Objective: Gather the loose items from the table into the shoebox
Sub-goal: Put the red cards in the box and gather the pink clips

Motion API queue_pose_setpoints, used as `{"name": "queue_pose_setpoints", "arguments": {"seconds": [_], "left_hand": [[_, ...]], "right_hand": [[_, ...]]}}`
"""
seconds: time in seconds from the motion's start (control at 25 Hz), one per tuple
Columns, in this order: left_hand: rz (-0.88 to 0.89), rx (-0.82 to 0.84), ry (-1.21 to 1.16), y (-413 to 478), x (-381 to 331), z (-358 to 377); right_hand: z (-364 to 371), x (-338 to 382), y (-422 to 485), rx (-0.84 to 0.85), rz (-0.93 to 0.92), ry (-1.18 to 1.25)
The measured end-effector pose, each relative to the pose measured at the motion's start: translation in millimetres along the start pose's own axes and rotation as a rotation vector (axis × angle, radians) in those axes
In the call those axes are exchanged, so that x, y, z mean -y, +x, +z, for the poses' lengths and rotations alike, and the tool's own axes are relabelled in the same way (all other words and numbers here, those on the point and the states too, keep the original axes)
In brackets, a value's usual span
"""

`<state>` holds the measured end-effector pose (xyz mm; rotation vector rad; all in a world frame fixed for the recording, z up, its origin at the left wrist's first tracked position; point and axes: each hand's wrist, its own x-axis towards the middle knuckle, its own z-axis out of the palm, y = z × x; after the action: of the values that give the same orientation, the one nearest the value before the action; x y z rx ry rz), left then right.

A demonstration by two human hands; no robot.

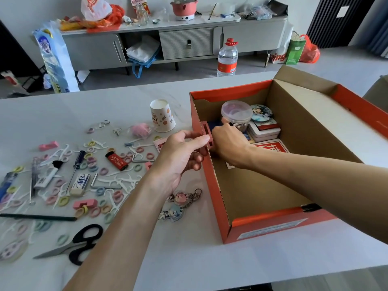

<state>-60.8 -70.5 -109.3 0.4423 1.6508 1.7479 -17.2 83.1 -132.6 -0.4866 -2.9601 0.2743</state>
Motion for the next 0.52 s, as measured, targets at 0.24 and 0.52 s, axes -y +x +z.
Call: {"name": "queue_pose_setpoints", "arguments": {"seconds": [0.24, 0.52], "left_hand": [[-0.01, -0.005, -0.009, 0.9, -1.2, 1.3], [-0.02, -0.021, 0.031, -11.4, -4.2, -2.6]], "right_hand": [[1.8, -2.3, 1.2, -0.023, 0.012, 0.024], [-18.5, 2.7, -10.7, -0.047, 0.108, 0.177]]}}
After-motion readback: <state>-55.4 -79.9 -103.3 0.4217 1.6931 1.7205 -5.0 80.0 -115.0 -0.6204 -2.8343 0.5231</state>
